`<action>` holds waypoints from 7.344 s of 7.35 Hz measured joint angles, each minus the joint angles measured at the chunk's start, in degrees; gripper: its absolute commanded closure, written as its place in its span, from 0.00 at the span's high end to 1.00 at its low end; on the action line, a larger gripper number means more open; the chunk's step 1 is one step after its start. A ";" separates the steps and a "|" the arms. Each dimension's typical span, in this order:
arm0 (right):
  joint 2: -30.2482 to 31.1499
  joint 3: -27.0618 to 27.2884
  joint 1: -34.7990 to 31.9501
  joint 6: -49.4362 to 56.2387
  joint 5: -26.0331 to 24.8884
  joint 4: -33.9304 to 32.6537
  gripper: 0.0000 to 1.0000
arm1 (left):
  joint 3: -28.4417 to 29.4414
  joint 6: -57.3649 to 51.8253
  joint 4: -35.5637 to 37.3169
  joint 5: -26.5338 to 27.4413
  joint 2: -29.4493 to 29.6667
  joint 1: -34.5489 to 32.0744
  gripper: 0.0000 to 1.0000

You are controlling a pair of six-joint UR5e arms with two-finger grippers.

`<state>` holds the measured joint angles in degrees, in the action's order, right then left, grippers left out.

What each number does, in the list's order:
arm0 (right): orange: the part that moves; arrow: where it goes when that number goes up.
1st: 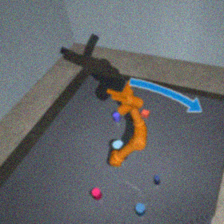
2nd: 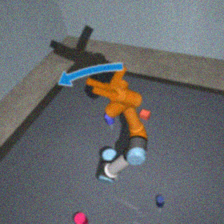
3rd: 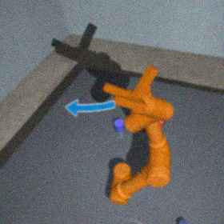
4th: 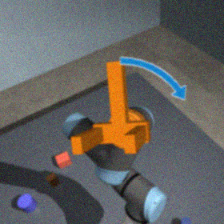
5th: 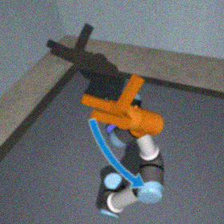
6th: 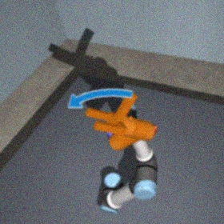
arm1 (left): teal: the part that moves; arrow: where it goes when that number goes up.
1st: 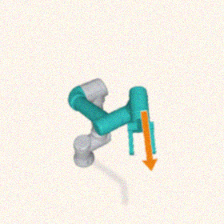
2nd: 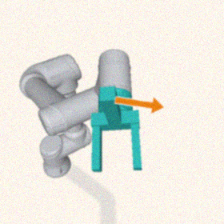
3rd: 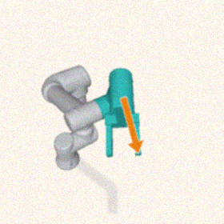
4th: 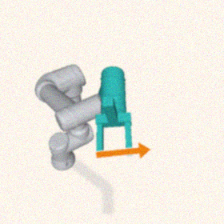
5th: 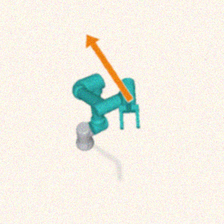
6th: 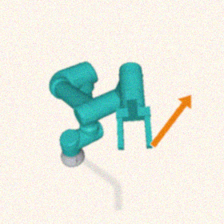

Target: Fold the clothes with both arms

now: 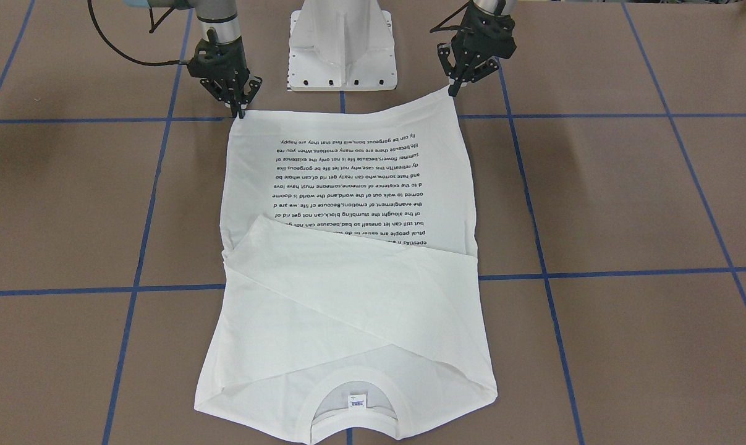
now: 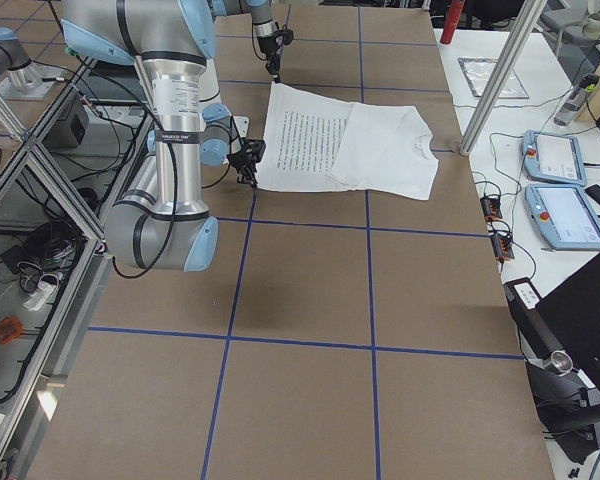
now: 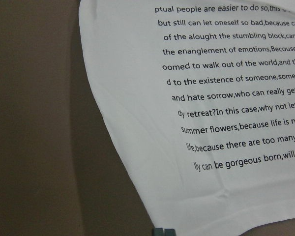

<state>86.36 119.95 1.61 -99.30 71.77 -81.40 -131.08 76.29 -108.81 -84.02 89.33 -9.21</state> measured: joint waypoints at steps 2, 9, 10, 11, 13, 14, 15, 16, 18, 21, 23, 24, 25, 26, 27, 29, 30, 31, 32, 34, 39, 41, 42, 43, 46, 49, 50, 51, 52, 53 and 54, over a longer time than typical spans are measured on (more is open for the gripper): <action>-0.15 1.45 -0.41 0.21 0.52 -0.24 0.00 | -0.19 0.00 0.00 -0.02 -0.24 -0.05 0.00; -9.28 34.97 -8.92 2.77 17.80 -41.17 0.00 | -20.45 -1.21 22.99 -10.98 3.20 -1.11 0.00; -13.09 33.00 -13.54 6.68 19.04 -43.46 0.00 | -18.99 -2.86 25.99 -11.77 6.58 -3.46 0.00; -16.42 29.89 -18.94 10.55 20.39 -44.36 0.00 | -15.56 -6.51 27.82 -12.04 11.03 -7.69 0.00; -22.20 22.02 -29.87 18.05 24.30 -44.47 0.00 | -5.00 -17.19 29.48 -12.21 20.23 -20.38 0.00; -24.90 16.97 -34.17 20.59 25.37 -43.73 0.00 | 0.51 -22.01 29.49 -12.23 23.92 -26.09 0.00; -27.28 11.42 -37.43 22.54 25.77 -41.90 0.00 | 6.02 -25.23 28.80 -12.22 27.23 -30.13 0.00; -28.54 5.45 -39.72 23.93 25.82 -38.11 0.00 | 11.58 -26.89 26.61 -12.09 29.90 -32.55 0.00; -29.26 -7.00 -42.03 25.25 25.48 -26.76 0.00 | 24.23 -27.83 16.28 -11.74 32.22 -34.04 0.00; -32.11 -21.61 -43.64 28.57 24.93 -16.17 0.00 | 41.34 -28.04 3.97 -9.60 36.50 -34.18 0.00; -33.26 -28.73 -43.84 28.80 24.89 -10.76 0.99 | 48.20 -28.15 -1.67 -9.06 37.72 -34.10 0.69; -33.41 -30.74 -44.21 28.73 25.04 -8.98 1.00 | 49.21 -28.14 -3.29 -9.20 37.62 -34.15 1.00; -33.45 -31.45 -45.36 29.44 26.43 -8.28 1.00 | 48.45 -28.96 -3.96 -9.59 37.17 -34.23 1.00; -33.19 -31.27 -47.41 31.60 29.21 -8.16 1.00 | 45.89 -31.28 -4.13 -11.83 35.85 -34.35 1.00; -32.09 -30.41 -49.15 35.43 31.29 -7.99 1.00 | 42.03 -33.07 -4.36 -15.21 33.13 -34.37 1.00; -28.67 -27.45 -50.39 41.61 33.09 -7.49 1.00 | 33.44 -29.30 -7.48 -18.31 25.15 -31.87 1.00; -27.93 -26.38 -50.48 42.55 33.37 -7.41 1.00 | 31.28 -25.30 -11.33 -17.77 21.03 -28.72 1.00; -27.69 -25.82 -50.48 42.88 33.47 -7.39 1.00 | 30.47 -22.06 -15.66 -16.07 17.48 -25.56 1.00; -27.61 -25.58 -50.48 42.99 33.50 -7.37 1.00 | 30.30 -19.16 -18.36 -14.03 15.27 -22.78 1.00; -27.71 -25.42 -50.43 42.87 33.52 -7.37 1.00 | 30.73 -14.82 -19.91 -11.01 14.20 -18.68 0.87; -27.94 -25.38 -50.39 42.57 33.52 -7.37 1.00 | 30.81 -12.12 -19.92 -9.41 14.29 -15.71 0.00; -27.97 -25.36 -50.39 42.55 33.52 -7.37 1.00 | 29.99 -12.27 -19.86 -9.46 14.06 -15.84 0.00; -27.95 -25.34 -50.39 42.60 33.52 -7.37 1.00 | 29.10 -13.15 -19.69 -9.63 13.55 -16.20 0.00; -27.90 -25.33 -50.39 42.68 33.52 -7.37 1.00 | 28.47 -15.86 -19.35 -9.79 12.92 -17.66 0.00; -28.03 -25.32 -50.13 42.41 33.47 -7.37 1.00 | 35.04 -32.30 -15.69 -9.82 16.61 -31.62 0.00; -28.37 -24.14 -49.11 40.66 33.45 -7.37 1.00 | 63.15 -40.00 -17.40 -9.70 37.62 -41.24 0.00; -28.40 -23.75 -48.85 40.16 33.47 -7.37 1.00 | 72.45 -41.88 -20.12 -9.68 43.96 -42.47 0.99; -28.95 -23.59 -48.08 38.50 33.39 -7.42 1.00 | 77.71 -44.04 -23.24 -10.16 47.12 -43.69 1.00; -30.46 -23.84 -46.37 34.01 33.17 -7.58 1.00 | 78.51 -45.24 -25.65 -12.94 47.54 -44.80 1.00; -32.44 -24.48 -43.81 26.51 32.49 -7.72 0.97 | 76.28 -45.57 -26.61 -17.15 45.98 -45.56 1.00; -34.34 -25.66 -41.12 17.53 30.80 -7.77 0.97 | 72.85 -45.42 -27.06 -19.57 43.32 -45.87 1.00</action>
<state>52.03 94.29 -39.51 -81.77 102.57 -89.17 -58.23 30.86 -135.87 -103.60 132.66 -55.08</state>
